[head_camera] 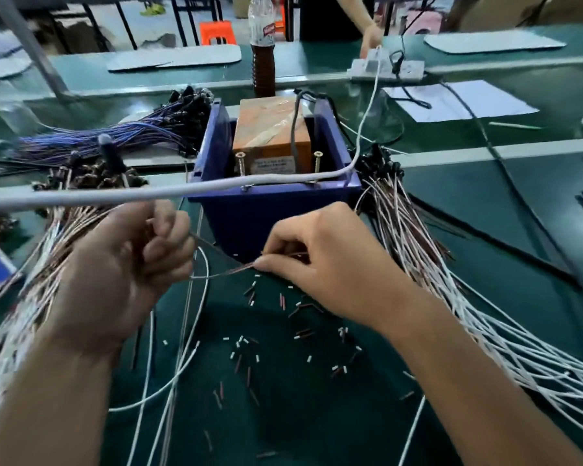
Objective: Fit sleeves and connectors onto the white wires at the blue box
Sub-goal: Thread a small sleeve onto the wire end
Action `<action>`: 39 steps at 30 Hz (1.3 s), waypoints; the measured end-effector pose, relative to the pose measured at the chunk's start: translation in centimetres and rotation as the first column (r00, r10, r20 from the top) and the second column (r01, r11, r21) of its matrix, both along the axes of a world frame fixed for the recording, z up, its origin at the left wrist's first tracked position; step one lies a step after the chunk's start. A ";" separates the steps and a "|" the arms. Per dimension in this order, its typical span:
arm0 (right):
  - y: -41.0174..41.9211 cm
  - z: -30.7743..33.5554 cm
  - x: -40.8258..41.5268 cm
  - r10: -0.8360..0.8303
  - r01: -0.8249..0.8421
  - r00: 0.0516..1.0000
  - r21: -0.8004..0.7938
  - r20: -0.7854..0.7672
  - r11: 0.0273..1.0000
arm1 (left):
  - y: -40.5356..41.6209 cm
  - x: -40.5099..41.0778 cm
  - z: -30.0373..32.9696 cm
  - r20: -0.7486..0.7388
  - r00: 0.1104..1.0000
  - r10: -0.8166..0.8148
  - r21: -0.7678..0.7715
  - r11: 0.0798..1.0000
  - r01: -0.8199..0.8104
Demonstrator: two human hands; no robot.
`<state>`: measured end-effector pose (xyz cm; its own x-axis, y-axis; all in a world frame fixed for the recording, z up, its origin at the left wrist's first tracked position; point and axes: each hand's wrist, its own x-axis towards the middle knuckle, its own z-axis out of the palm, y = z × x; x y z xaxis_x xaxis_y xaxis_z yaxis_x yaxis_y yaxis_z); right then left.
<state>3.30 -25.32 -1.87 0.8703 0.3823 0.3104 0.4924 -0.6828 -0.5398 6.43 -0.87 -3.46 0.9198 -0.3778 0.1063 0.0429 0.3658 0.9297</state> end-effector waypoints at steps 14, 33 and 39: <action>-0.5 -3.1 0.5 -0.012 -0.030 0.988 0.268 0.153 0.963 | -4.9 -1.3 -2.5 0.345 0.938 -0.028 0.542 0.822 -0.175; -1.2 -2.7 0.3 -0.017 -0.014 0.992 0.244 0.122 0.970 | -4.7 -1.5 -2.4 0.297 0.955 0.007 0.520 0.837 -0.168; -0.9 -2.7 0.1 -0.024 -0.003 0.993 0.236 0.114 0.972 | -4.5 -1.5 -2.3 0.305 0.952 0.000 0.547 0.818 -0.175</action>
<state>3.41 -26.22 -4.57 0.8271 0.2775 0.4887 0.5540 -0.5490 -0.6259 4.94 -5.41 -5.79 0.9154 -0.3707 0.1568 -0.2558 -0.2350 0.9377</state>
